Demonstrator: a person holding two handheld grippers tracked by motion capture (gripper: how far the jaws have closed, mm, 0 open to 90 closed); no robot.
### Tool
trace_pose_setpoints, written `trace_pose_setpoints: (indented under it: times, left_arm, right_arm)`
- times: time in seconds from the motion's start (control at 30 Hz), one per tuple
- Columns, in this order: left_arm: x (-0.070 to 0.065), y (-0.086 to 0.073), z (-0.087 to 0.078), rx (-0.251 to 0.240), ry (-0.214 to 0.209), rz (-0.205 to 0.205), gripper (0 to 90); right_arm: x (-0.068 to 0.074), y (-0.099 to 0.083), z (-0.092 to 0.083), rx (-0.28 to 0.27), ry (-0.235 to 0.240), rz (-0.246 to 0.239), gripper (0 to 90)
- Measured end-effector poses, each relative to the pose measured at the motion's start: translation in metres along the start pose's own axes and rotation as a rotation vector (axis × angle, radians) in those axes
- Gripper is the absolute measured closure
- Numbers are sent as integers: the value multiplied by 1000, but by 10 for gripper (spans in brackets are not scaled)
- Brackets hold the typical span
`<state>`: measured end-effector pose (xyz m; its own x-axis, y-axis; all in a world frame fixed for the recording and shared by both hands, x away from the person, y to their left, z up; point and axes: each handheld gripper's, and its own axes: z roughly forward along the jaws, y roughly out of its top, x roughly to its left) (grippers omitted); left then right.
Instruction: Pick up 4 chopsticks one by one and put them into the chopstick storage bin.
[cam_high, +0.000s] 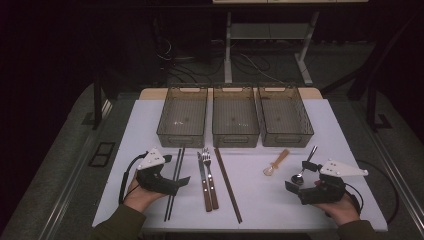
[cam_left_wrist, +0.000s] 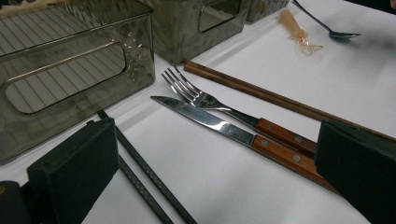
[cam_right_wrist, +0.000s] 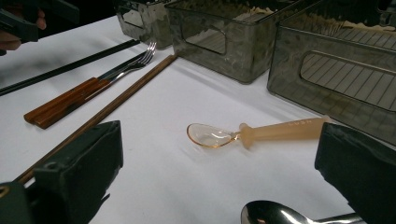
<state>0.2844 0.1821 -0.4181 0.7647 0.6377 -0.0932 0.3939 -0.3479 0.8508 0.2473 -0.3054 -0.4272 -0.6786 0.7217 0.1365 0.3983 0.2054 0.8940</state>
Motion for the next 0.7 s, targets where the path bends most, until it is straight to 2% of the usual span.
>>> trace_pose_setpoints:
  times: [0.3, 0.5, 0.7]
  left_arm:
    - [3, 0, 1, 2, 23, -15, 0]
    - [7, 1, 0, -4, 49, -16, 25]
    - [8, 2, -1, -5, 62, -12, 56]
  right_arm:
    - [0, 0, 1, -6, 10, 3, 13]
    - [-1, 1, 4, -1, 41, 21, 13]
    - [-1, 3, 5, -4, 37, 14, 13]
